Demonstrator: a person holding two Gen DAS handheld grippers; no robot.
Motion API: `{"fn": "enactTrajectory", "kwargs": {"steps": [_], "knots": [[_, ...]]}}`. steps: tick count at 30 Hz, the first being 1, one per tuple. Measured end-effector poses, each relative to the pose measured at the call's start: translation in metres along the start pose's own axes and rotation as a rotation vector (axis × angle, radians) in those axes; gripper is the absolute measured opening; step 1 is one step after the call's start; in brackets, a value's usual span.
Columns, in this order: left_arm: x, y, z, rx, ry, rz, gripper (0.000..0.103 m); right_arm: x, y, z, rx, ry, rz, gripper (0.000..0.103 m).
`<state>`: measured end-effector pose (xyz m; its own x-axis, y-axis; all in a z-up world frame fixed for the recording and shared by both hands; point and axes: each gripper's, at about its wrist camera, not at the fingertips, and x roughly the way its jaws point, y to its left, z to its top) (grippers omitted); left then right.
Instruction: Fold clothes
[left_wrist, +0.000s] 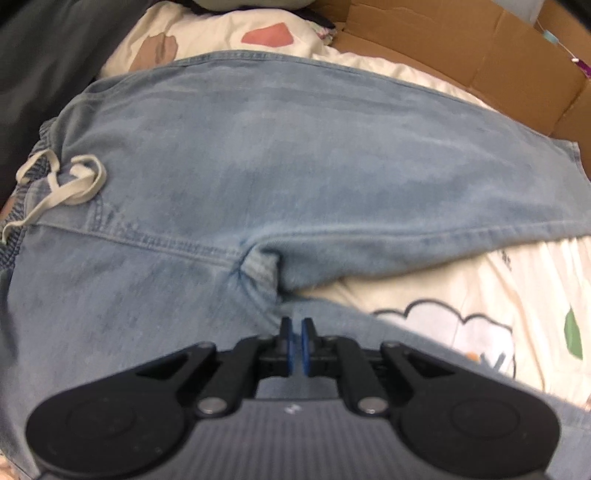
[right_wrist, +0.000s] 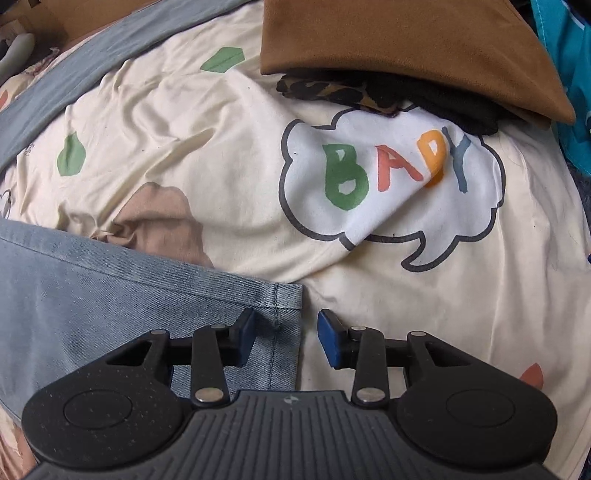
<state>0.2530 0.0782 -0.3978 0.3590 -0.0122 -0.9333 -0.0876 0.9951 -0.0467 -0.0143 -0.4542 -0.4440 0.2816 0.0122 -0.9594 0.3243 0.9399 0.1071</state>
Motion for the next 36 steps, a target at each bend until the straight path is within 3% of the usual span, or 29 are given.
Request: {"fn": "enactTrajectory", "kwargs": {"steps": [9, 17, 20, 26, 30, 32, 34, 36], "knots": [[0.018, 0.004, -0.003, -0.028, -0.030, 0.033, 0.015, -0.030, 0.014, -0.004, -0.024, -0.106, -0.005, 0.041], [0.018, 0.003, -0.004, -0.038, -0.046, 0.050, 0.015, -0.025, 0.044, -0.017, -0.100, -0.067, 0.064, 0.041], [-0.001, 0.019, -0.015, -0.065, -0.067, 0.070, 0.016, -0.020, 0.052, -0.022, -0.109, -0.041, 0.118, 0.041], [-0.054, 0.075, -0.053, -0.172, -0.077, 0.141, 0.019, -0.014, 0.063, -0.029, -0.152, -0.016, 0.131, 0.041], [-0.099, 0.113, -0.080, -0.329, -0.085, 0.197, 0.019, -0.013, 0.071, -0.033, -0.185, -0.007, 0.094, 0.041], [-0.119, 0.123, -0.093, -0.365, -0.095, 0.223, 0.022, -0.016, 0.075, -0.034, -0.202, -0.020, 0.064, 0.041], [-0.135, 0.128, -0.105, -0.389, -0.102, 0.253, 0.032, -0.017, 0.079, -0.034, -0.210, -0.018, 0.067, 0.042], [-0.147, 0.134, -0.118, -0.417, -0.102, 0.264, 0.032, -0.018, 0.082, -0.035, -0.216, -0.017, 0.077, 0.042]]}}
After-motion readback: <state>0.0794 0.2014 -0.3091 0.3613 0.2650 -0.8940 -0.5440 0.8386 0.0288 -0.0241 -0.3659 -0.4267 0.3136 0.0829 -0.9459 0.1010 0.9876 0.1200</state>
